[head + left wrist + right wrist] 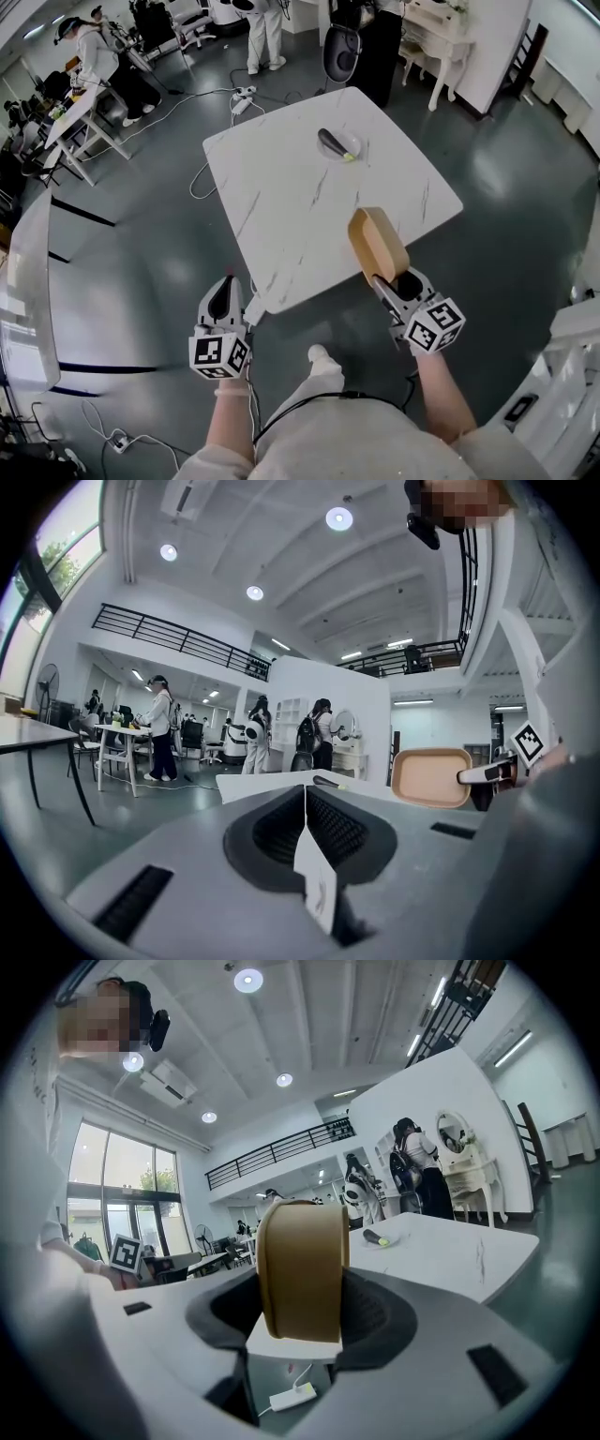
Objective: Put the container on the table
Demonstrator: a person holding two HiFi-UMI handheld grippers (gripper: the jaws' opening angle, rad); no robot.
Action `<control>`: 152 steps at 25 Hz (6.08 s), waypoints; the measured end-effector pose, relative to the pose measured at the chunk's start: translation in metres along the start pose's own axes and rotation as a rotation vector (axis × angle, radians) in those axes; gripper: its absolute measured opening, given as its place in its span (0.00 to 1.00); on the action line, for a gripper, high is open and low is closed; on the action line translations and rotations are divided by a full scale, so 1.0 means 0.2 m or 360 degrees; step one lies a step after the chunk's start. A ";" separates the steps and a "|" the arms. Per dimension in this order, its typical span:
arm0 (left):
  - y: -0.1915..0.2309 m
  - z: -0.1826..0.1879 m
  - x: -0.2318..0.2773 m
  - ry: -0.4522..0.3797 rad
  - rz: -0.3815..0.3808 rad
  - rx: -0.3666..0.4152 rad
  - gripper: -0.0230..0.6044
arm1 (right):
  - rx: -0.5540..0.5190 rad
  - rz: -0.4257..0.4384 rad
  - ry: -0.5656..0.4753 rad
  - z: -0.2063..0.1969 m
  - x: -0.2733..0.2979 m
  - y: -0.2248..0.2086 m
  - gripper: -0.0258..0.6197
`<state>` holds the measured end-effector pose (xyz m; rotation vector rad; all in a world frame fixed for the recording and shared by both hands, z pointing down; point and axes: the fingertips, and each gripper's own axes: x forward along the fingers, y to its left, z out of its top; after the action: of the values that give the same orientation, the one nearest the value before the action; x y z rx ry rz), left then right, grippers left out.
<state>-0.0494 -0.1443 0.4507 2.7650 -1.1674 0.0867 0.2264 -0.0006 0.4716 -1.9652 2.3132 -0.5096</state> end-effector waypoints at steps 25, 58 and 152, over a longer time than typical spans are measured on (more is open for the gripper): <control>0.28 -0.07 0.22 0.0039 0.0289 -0.0063 0.05 | -0.0032 0.0390 0.0272 0.01 0.71 -0.05 0.39; 0.49 -0.04 0.35 0.0059 0.0613 -0.0098 0.05 | 0.1119 0.0733 0.0581 -0.14 1.47 0.10 0.40; 0.53 -0.08 0.26 0.0085 0.0624 -0.0145 0.05 | 0.1210 0.0760 0.1177 -0.52 1.38 0.25 0.13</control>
<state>-0.0879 -0.2519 0.4836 2.4049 -1.6368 0.1426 0.1021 -0.2402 0.6010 -0.9077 2.2290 -1.9217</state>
